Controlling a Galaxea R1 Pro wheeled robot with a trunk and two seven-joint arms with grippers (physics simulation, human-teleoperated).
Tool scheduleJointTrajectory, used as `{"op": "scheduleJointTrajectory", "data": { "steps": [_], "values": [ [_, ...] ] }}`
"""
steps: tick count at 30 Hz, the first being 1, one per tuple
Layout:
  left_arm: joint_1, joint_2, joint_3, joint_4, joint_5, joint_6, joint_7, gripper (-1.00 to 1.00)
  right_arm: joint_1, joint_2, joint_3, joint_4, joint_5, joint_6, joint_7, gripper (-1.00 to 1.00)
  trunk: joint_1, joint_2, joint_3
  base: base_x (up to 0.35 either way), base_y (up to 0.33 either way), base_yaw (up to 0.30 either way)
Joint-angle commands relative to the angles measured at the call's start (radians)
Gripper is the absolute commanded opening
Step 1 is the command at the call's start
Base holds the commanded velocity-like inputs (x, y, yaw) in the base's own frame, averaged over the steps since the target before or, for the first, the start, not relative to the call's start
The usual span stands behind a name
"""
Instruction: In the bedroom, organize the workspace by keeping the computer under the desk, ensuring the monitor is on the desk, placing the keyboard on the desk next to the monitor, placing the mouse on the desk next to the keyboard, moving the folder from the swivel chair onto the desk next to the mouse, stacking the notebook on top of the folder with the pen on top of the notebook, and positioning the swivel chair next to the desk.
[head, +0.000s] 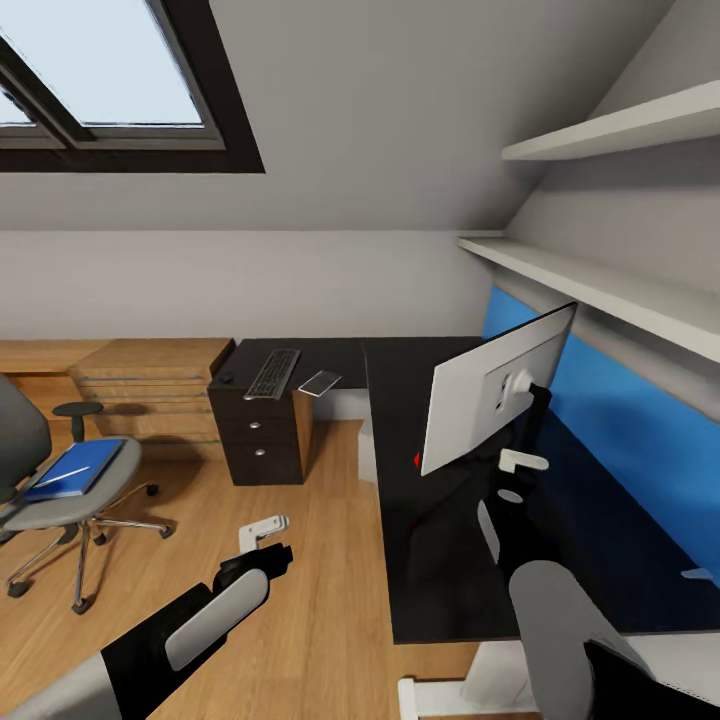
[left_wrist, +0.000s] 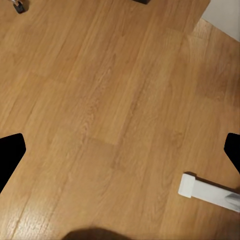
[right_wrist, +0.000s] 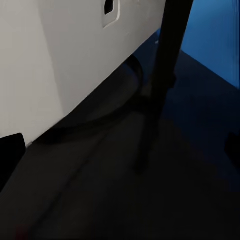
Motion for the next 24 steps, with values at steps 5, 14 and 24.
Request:
{"op": "scheduleJointTrajectory", "data": {
  "steps": [5,14,24],
  "values": [
    [-0.002,0.001,-0.002,-0.001,0.001,0.005,0.005,1.00,0.090,0.047,0.051,-0.210,0.009,0.083,-0.005,1.00,0.001,-0.002,-0.002,0.000,0.000,0.000],
    [-0.002,0.001,0.000,-0.007,0.000,0.005,-0.001,1.00,0.186,0.049,0.427,-0.412,-0.001,0.258,-0.072,1.00,0.001,-0.002,-0.002,0.000,0.066,0.000],
    [-0.002,0.001,-0.001,-0.010,0.000,0.005,-0.001,1.00,0.221,0.049,0.500,-0.422,-0.021,0.229,-0.190,1.00,0.001,-0.002,-0.002,0.000,0.130,0.000]
  ]
}}
